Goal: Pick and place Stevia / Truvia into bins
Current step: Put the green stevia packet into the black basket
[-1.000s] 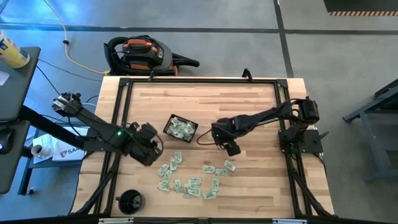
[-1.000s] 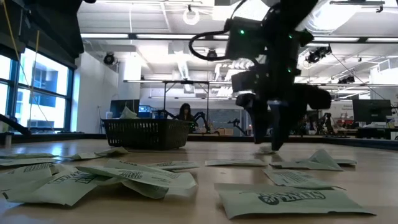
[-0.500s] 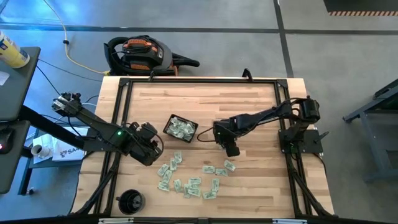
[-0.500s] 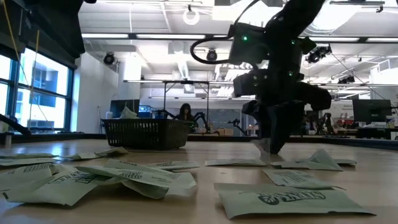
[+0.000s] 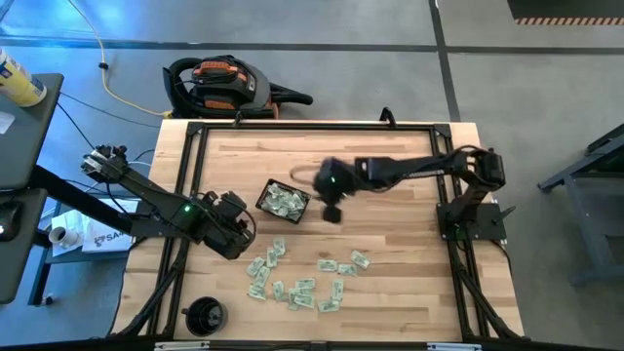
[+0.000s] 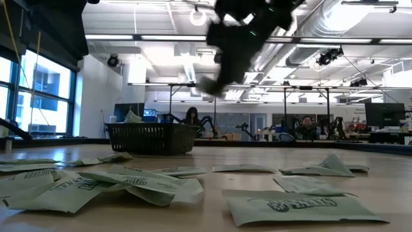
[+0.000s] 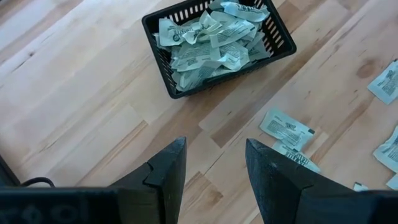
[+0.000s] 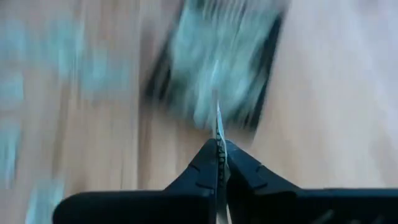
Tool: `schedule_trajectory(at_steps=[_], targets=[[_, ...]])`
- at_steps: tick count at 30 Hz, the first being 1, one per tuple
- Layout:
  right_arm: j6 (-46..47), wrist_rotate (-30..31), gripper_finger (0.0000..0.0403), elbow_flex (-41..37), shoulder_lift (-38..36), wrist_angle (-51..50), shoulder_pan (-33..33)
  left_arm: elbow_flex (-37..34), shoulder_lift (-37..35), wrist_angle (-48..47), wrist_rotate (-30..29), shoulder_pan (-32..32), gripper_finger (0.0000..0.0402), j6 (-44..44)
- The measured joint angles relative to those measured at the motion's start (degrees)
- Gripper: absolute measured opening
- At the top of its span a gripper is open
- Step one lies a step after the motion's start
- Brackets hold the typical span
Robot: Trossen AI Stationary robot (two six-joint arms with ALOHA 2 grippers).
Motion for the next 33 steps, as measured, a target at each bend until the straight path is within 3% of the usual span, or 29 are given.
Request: schedule_trajectory(at_steps=[3, 10, 13, 20, 26, 30, 33], targets=[[3.4, -1.2, 0.0015, 7.0, 3.8, 3.1, -1.8, 0.0, 0.0, 0.2, 0.0, -0.1, 0.0199, -0.7], [8.8, -12.8, 0.0039, 21.5, 18.7, -2.4, -3.1, 0.0, 0.0, 1.6, 1.8, -0.1, 0.0199, -1.6], [10.4, -14.4, 0.0062, 27.4, 22.7, -6.5, -2.7, 0.0, 0.0, 2.0, 3.2, -0.1, 0.0199, -1.8], [0.9, -10.2, 0.0119, 37.2, 24.3, -22.9, -2.4, 0.0, 0.0, 2.1, 3.8, -0.1, 0.0199, -2.9], [-10.4, 0.3, 0.0145, 39.7, 22.4, -38.7, -1.8, -0.4, 0.0, 2.2, 4.9, -0.1, 0.0199, -2.4], [-10.2, 1.2, 0.0155, 37.5, 21.2, -43.5, -2.6, -3.7, 0.0, 3.1, 12.7, -0.1, 0.0199, -4.4], [-8.1, 1.2, 0.0162, 32.7, 19.4, -43.2, -3.1, -9.3, 0.4, 9.8, 19.8, -0.1, 0.0199, -9.5]])
